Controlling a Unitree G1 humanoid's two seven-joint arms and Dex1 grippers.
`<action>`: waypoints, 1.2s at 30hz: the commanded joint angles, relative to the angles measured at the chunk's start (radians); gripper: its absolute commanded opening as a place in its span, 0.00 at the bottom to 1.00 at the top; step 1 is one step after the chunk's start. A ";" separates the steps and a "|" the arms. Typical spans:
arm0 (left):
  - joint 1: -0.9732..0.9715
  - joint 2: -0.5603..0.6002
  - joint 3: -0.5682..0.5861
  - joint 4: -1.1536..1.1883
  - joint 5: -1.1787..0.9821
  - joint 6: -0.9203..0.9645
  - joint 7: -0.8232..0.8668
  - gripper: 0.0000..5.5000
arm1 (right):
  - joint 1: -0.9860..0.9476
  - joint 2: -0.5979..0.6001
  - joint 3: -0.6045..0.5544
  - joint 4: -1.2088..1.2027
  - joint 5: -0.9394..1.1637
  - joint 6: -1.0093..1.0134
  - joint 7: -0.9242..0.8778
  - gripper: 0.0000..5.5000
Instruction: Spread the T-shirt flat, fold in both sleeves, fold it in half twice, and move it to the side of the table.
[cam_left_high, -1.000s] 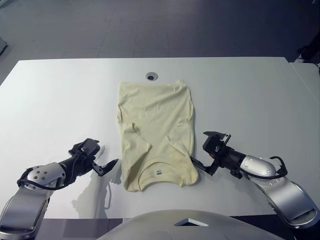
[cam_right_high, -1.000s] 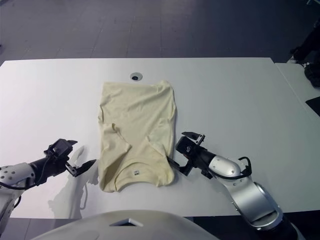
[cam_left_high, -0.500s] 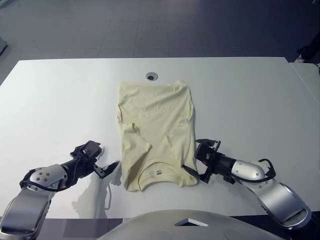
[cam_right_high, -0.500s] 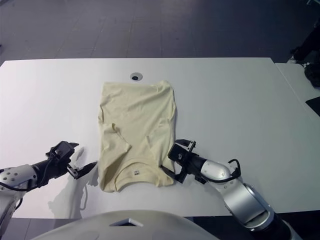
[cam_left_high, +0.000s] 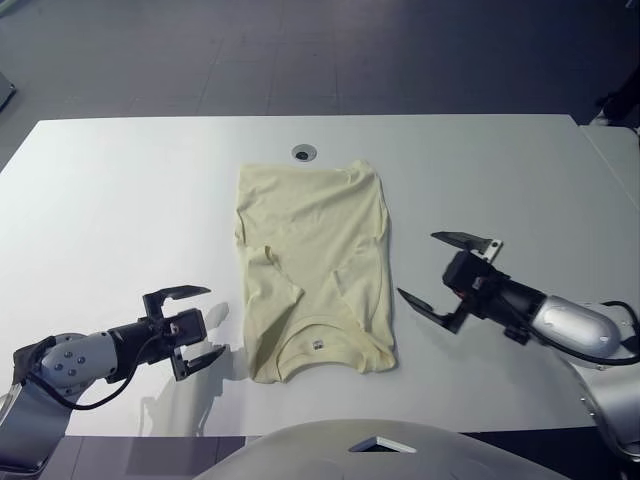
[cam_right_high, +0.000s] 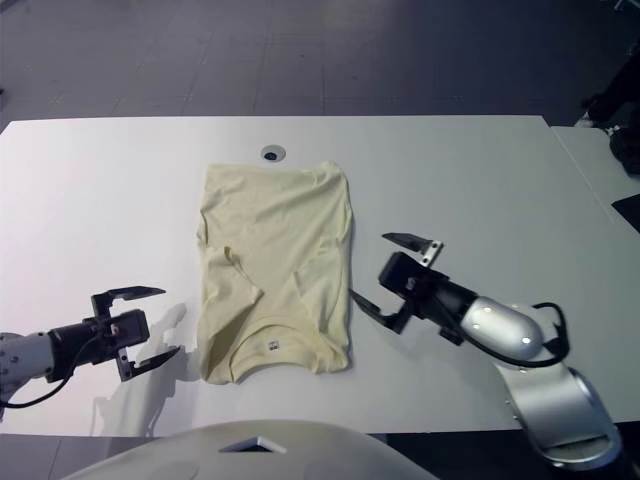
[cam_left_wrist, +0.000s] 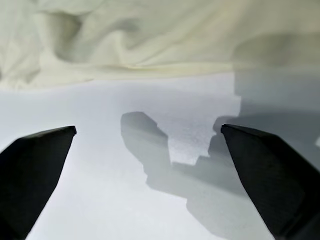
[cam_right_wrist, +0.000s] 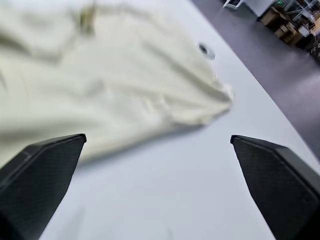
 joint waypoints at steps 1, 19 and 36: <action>-0.042 -0.003 -0.099 0.071 0.195 -0.241 0.081 0.98 | 0.108 -0.164 0.064 0.291 -0.202 -0.593 0.081 0.98; -0.058 0.036 -0.328 0.192 0.419 -0.510 0.170 0.78 | -0.137 0.028 0.359 0.462 -0.453 -0.917 0.045 0.94; -0.087 0.012 -0.425 0.134 0.415 -0.472 0.166 0.19 | -0.181 0.029 0.387 0.461 -0.427 -0.928 0.103 0.44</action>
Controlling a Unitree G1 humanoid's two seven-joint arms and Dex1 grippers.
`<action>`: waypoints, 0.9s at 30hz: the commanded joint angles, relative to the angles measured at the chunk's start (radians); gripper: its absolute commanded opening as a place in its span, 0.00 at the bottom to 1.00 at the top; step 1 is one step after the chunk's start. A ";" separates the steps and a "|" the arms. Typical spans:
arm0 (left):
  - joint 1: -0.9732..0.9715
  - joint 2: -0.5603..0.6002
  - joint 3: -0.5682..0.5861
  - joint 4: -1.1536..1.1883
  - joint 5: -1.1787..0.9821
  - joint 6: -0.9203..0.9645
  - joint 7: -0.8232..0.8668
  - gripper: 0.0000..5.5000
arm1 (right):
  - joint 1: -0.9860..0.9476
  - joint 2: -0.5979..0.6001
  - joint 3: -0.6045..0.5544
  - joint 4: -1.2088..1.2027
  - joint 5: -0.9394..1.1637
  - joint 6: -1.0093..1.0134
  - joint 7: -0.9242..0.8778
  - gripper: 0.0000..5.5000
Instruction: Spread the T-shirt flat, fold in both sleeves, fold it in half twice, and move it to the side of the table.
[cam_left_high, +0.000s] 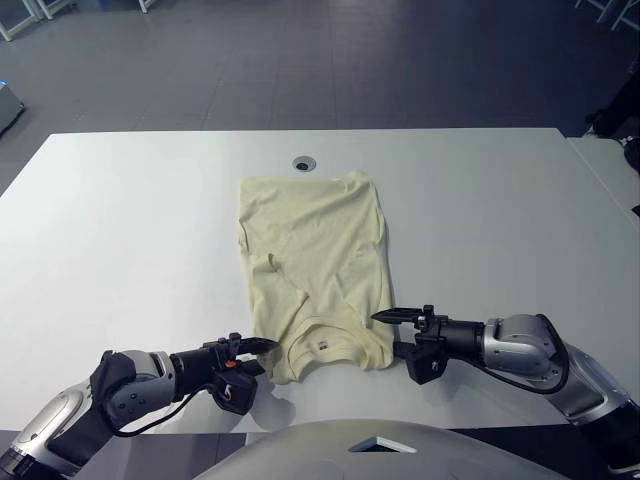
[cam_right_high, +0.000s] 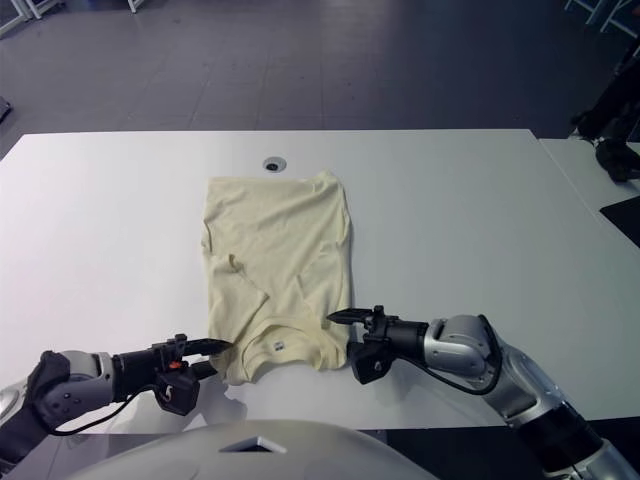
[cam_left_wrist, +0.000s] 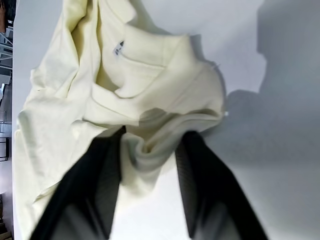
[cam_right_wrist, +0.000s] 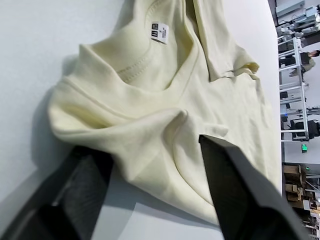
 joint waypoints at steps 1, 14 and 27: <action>0.031 0.005 -0.045 0.011 0.050 0.036 -0.055 0.15 | -0.018 -0.015 -0.001 0.010 0.011 -0.009 0.026 0.40; -0.044 0.078 -0.047 -0.077 -0.239 0.080 -0.238 0.00 | -0.002 -0.101 -0.027 -0.144 0.303 0.202 0.262 0.03; 0.004 0.209 0.027 -0.297 -0.809 0.515 -0.531 0.00 | 0.008 -0.227 -0.113 -0.335 0.800 0.716 0.483 0.00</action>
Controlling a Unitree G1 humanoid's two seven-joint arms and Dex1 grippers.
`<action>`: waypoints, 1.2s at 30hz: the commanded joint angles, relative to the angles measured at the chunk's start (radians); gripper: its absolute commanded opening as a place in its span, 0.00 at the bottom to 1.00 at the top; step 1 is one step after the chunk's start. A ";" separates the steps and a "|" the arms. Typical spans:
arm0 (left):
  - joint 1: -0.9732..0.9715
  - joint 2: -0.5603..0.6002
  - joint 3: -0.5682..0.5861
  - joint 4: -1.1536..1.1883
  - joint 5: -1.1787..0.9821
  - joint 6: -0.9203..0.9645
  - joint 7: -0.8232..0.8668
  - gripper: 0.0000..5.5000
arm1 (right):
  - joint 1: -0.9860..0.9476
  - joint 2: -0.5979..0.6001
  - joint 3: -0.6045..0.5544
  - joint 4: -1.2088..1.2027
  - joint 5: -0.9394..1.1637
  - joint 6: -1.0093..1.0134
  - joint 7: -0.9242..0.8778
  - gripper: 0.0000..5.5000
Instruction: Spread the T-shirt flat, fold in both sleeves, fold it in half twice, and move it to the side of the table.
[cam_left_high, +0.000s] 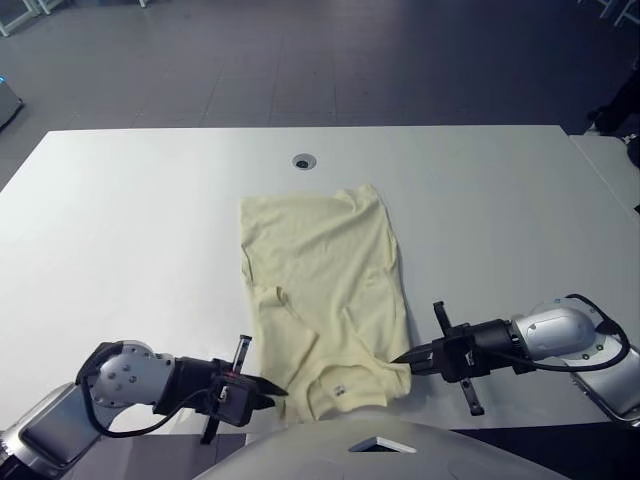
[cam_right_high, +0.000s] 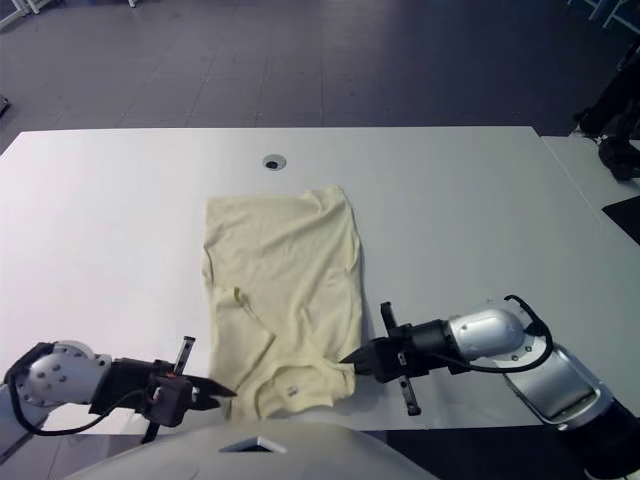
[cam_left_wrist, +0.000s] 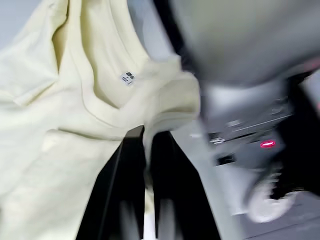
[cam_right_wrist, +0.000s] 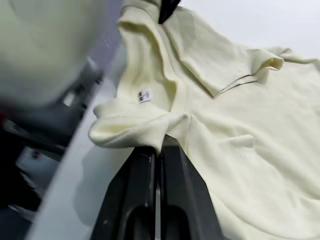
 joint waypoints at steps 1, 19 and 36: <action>0.025 0.068 0.044 -0.075 -0.165 0.131 -0.080 0.00 | 0.014 -0.043 -0.038 -0.058 0.124 0.139 0.038 0.00; -0.075 0.043 0.205 -0.015 -0.568 0.474 -0.231 0.00 | -0.279 0.022 -0.141 0.025 0.612 0.657 0.025 0.00; -0.890 -0.312 0.045 0.750 -0.528 0.846 -0.288 0.00 | -0.882 0.402 0.116 0.919 0.207 0.596 0.198 0.00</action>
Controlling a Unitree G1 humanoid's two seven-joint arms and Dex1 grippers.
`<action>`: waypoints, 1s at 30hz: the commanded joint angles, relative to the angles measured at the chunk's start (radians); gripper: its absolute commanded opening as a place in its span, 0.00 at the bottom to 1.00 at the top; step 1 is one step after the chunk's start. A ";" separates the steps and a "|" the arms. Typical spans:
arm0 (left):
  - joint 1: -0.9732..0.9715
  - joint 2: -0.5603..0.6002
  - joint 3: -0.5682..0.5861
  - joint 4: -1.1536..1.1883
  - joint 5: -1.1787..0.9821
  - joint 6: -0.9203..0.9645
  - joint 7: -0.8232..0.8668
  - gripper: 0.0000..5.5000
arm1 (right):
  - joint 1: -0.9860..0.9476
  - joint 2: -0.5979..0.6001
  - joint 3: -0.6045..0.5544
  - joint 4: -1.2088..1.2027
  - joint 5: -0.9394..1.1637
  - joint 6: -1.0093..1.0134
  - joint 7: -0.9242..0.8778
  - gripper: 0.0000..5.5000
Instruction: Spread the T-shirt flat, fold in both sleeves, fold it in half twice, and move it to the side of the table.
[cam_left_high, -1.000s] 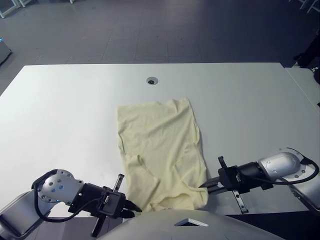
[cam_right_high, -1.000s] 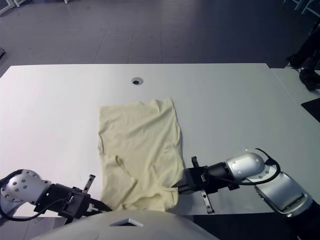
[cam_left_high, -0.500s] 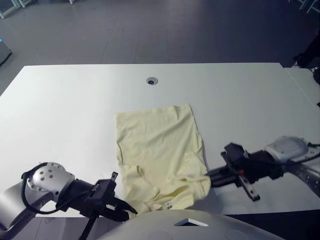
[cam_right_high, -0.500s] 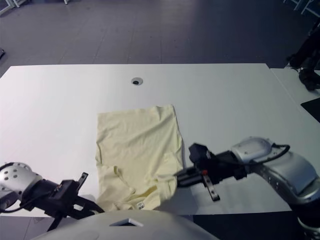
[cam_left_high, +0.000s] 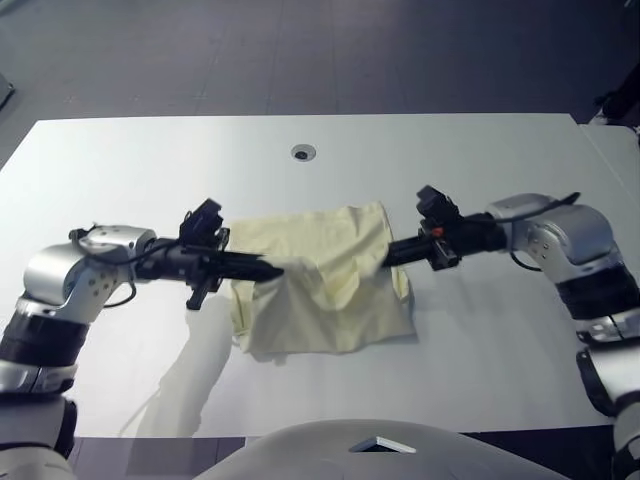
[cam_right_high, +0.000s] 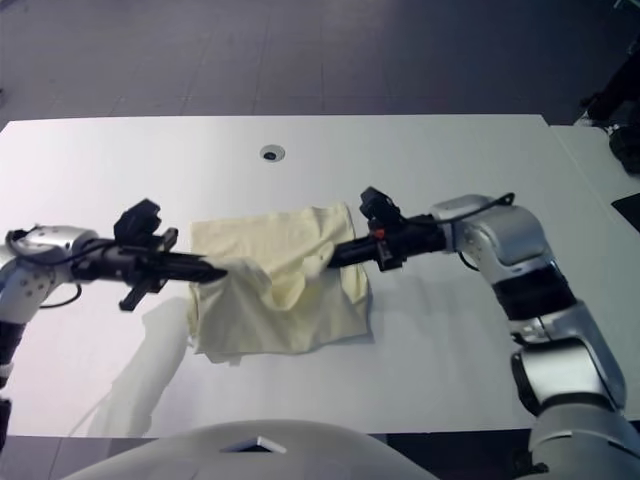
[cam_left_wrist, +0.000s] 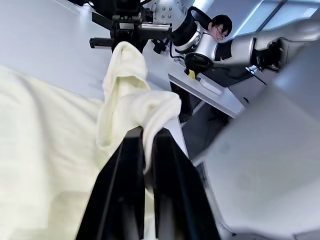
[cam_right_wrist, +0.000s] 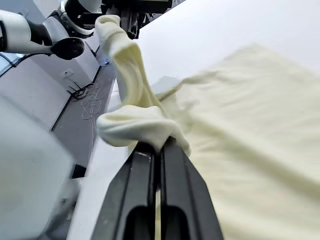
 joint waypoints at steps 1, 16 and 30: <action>-0.119 -0.050 -0.029 0.168 0.113 -0.030 -0.049 0.00 | -0.127 0.088 0.026 0.231 -0.121 -0.089 0.034 0.00; -0.245 -0.148 0.037 0.492 0.315 -0.137 -0.079 0.00 | -0.358 0.301 -0.080 0.864 -0.374 -0.329 0.000 0.00; -0.285 -0.216 0.047 0.613 0.467 -0.188 -0.018 0.00 | -0.385 0.379 -0.207 1.040 -0.499 -0.467 -0.199 0.00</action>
